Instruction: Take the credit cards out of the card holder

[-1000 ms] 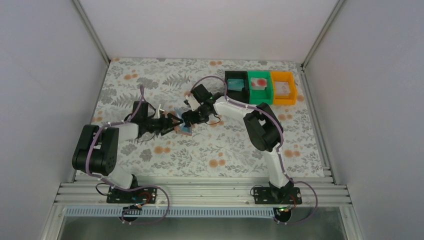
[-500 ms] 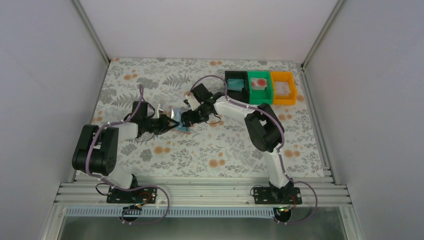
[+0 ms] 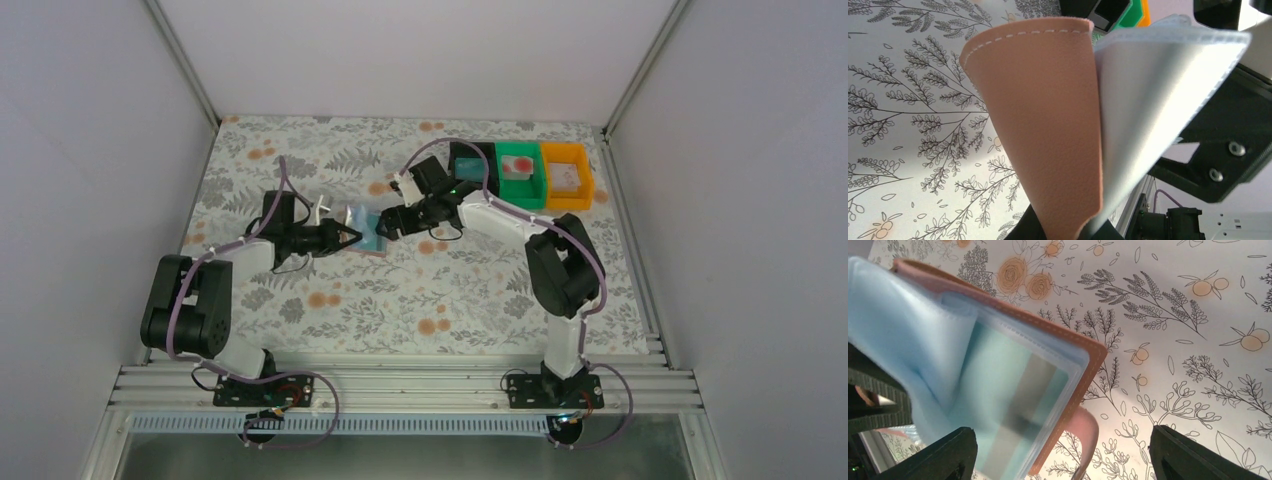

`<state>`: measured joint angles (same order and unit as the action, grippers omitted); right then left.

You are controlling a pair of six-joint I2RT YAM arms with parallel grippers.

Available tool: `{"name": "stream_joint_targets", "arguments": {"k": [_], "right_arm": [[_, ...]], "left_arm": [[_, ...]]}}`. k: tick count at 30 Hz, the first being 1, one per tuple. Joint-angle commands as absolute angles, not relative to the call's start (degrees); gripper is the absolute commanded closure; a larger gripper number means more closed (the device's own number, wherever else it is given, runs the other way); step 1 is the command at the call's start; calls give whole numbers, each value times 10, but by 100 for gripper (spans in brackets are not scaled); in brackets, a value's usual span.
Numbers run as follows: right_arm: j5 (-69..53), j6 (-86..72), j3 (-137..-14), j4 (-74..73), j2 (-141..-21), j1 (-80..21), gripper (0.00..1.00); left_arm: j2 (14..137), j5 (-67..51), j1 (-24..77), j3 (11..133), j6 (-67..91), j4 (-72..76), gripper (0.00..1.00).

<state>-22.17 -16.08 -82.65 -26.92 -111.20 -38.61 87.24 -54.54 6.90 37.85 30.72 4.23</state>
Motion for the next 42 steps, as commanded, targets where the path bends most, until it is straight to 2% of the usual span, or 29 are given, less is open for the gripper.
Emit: {"name": "stream_joint_targets", "arguments": {"k": [1, 10, 42], "right_arm": [[-271, -173, -809, -220, -1126, -382, 13], [-303, -167, -831, -227, -1165, -386, 13], [-327, -165, -843, -229, -1184, -395, 14]], "left_arm": [[861, -578, 72, 389, 294, 59, 98], [865, -579, 74, 385, 297, 64, 98], [877, -579, 79, 383, 295, 67, 98]]}}
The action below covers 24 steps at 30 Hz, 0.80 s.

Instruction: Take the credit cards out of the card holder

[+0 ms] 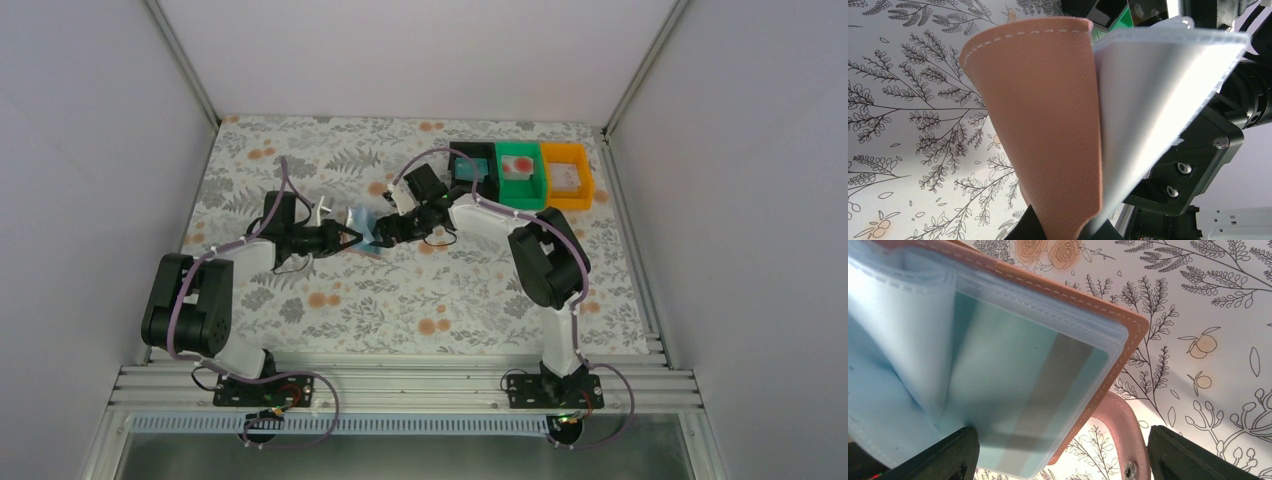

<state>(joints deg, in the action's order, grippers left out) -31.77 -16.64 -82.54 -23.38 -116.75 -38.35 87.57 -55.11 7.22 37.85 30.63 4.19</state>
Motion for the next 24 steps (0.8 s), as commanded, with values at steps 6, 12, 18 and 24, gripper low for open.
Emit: {"name": "stream_joint_targets", "arguments": {"k": [6, 12, 18, 24], "right_arm": [[-327, -163, -845, -232, -1191, -398, 14], [-323, -160, -844, -234, -1193, -398, 14], [-309, -152, -842, -240, -1203, -398, 15], [-303, -150, -845, -241, -1207, -399, 15]], "left_arm": [[884, -575, 80, 383, 293, 66, 98], [894, -557, 80, 383, 285, 54, 97], [894, -537, 80, 387, 274, 41, 80], [897, -529, 80, 387, 268, 36, 72]]}}
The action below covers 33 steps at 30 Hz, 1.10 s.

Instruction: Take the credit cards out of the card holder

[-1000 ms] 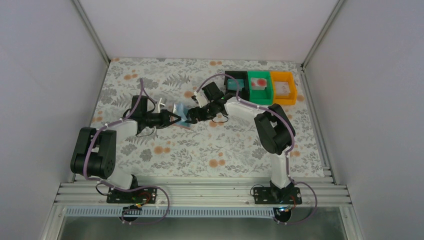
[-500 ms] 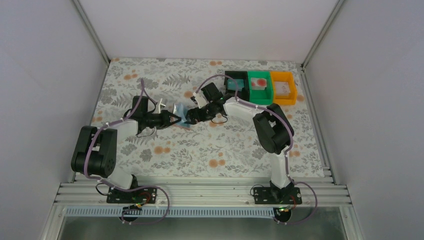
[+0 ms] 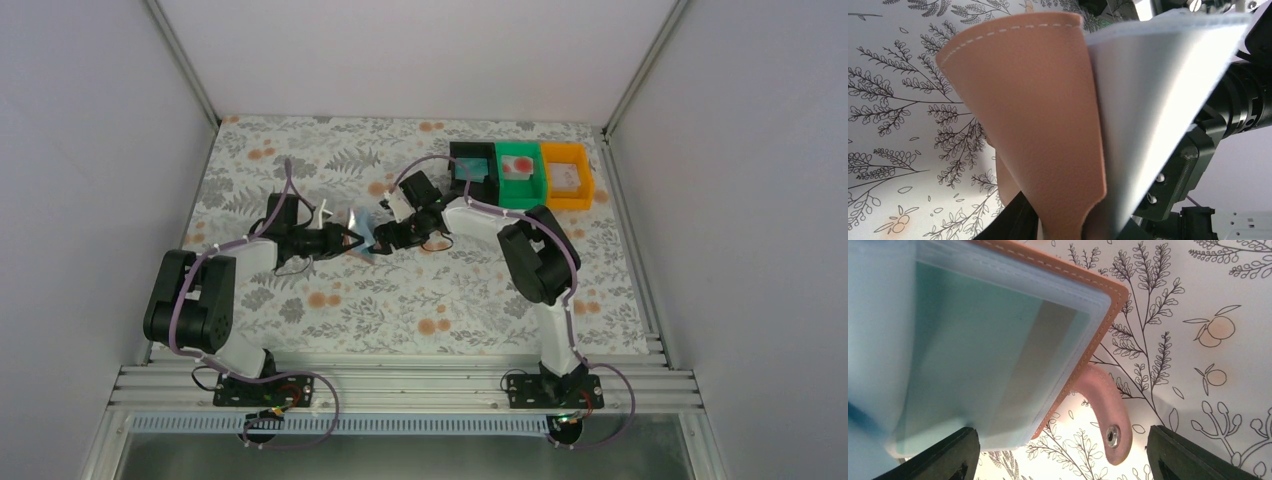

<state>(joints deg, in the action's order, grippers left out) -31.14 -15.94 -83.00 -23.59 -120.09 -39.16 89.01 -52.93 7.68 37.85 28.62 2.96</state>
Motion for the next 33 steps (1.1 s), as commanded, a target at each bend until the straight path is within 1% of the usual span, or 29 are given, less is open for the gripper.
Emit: {"name": "stream_joint_targets", "arguments": {"k": [1, 4, 9, 11, 13, 16, 19, 27, 30, 33], "right_arm": [[-303, -149, -845, -242, -1205, -399, 15], [-302, -149, -847, -241, -1203, -399, 15], [-314, -152, -860, -235, -1204, -399, 15], [-317, -152, -865, -234, -1206, -399, 15], [-320, -154, -869, -232, -1207, -398, 15], [-317, -157, -874, -232, -1210, -398, 15], [-315, -160, -883, -236, -1218, -398, 16], [-303, -163, -886, -246, -1223, -399, 16], [-332, -165, -888, -238, -1222, -399, 24], [-375, -176, -893, -226, -1223, -399, 28]], "left_arm": [[896, -528, 80, 388, 267, 35, 70], [892, -526, 80, 390, 264, 31, 59], [890, -521, 80, 391, 259, 28, 32], [891, -519, 80, 392, 258, 28, 23], [891, -518, 80, 393, 257, 27, 16], [891, -519, 80, 395, 253, 28, 7], [892, -519, 80, 393, 252, 32, 3], [909, -502, 78, 400, 250, 17, 4], [901, -477, 73, 418, 234, -12, 4], [882, -445, 62, 417, 224, -26, 6]]}}
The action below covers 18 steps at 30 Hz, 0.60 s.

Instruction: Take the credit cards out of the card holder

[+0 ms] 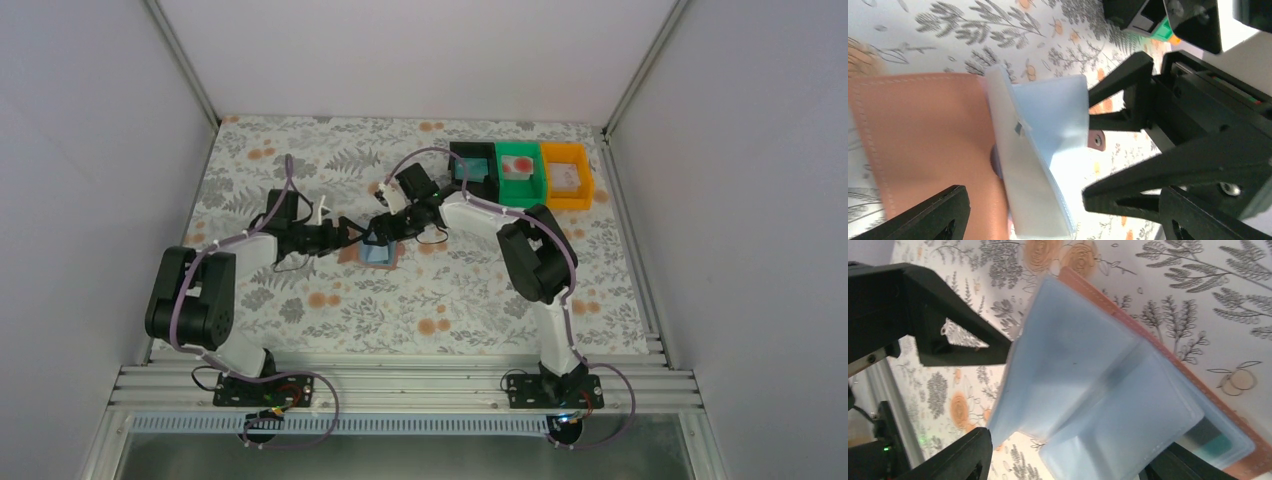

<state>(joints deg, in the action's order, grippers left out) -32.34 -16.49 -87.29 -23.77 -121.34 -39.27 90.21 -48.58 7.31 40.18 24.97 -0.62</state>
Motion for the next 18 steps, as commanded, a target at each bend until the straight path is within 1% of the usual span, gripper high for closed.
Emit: {"name": "stream_joint_targets", "arguments": {"k": [1, 4, 9, 16, 18], "right_arm": [[-387, -182, -897, -221, -1222, -399, 28], [-406, -203, -908, -215, -1232, -399, 28], [-399, -218, -948, -242, -1272, -404, 30], [-370, -217, -1033, -293, -1325, -433, 30], [-360, -215, -1045, -302, -1334, -437, 30]], "left_arm": [[878, -441, 57, 412, 226, -25, 6], [883, -432, 39, 404, 232, -26, 7], [894, -426, -5, 404, 236, -37, 7], [888, -419, -18, 389, 239, -29, 0], [895, -420, -18, 381, 245, -24, 0]]}}
